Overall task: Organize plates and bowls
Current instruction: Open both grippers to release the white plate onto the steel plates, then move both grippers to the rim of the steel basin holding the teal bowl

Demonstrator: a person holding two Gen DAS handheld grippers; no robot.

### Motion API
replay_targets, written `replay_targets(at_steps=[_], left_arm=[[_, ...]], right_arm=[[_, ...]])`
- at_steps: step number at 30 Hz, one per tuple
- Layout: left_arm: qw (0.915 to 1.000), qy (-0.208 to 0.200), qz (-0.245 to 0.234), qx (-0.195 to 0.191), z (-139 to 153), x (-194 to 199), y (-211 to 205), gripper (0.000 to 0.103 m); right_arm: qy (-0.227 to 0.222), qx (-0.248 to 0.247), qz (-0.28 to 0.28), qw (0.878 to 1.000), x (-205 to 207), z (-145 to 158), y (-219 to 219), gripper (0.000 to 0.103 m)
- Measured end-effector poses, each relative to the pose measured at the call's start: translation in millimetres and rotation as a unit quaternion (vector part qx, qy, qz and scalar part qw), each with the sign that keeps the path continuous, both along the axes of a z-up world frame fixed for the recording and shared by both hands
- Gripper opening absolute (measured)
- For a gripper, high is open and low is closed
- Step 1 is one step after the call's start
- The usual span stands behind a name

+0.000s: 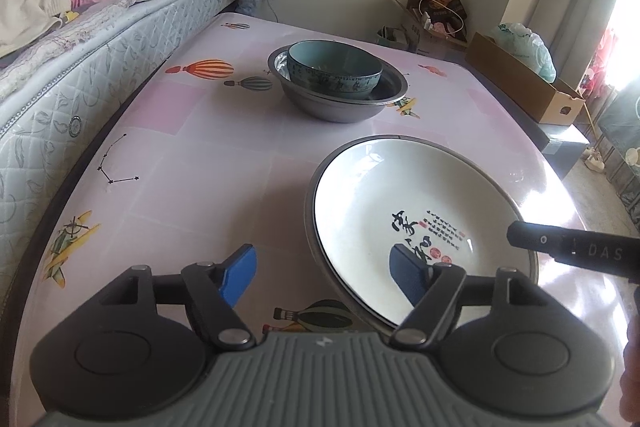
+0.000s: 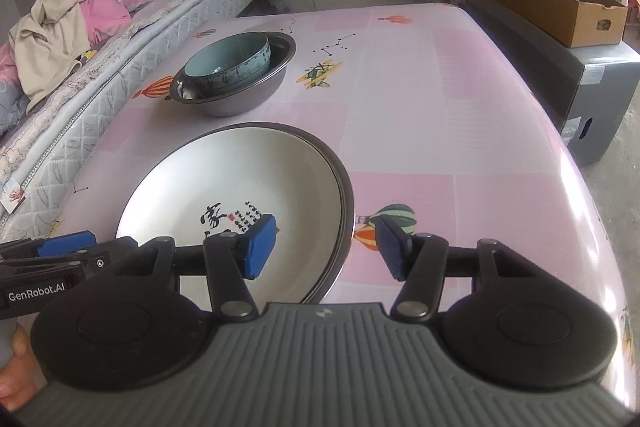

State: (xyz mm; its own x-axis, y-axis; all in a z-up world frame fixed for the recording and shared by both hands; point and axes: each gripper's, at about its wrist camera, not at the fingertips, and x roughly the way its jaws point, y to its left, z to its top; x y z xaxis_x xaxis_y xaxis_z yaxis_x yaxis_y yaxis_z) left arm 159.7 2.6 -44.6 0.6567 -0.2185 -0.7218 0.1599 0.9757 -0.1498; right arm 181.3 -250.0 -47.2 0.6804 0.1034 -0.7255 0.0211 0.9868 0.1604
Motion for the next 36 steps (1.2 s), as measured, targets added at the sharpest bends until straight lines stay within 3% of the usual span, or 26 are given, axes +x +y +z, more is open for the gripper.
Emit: replay_targets(at_steps=[8,22,31,36], left_arm=[[1.0000,0.004,0.004,0.001,3.4,-0.4,-1.3,0.082],[0.9996,-0.018,0.021,-0.006,26.5,12.5,15.5,0.084],[0.9987,-0.023,0.046,-0.004,36.5,74.3,40.8,0.083],[0.9979,-0.010,0.060,-0.024,34.0,123.0,50.8,0.070]], right_arm=[[0.007,0.021,-0.008,1.000,-8.7,-5.1,-1.9,0.055],[-0.019,0.046,-0.010,0.999,-3.0,20.5,-14.4,0.055],[-0.027,0.090,0.008,0.996,46.5,50.3,-26.7,0.055],[-0.012,0.116,0.013,0.993,98.9,54.3,-34.8,0.055]])
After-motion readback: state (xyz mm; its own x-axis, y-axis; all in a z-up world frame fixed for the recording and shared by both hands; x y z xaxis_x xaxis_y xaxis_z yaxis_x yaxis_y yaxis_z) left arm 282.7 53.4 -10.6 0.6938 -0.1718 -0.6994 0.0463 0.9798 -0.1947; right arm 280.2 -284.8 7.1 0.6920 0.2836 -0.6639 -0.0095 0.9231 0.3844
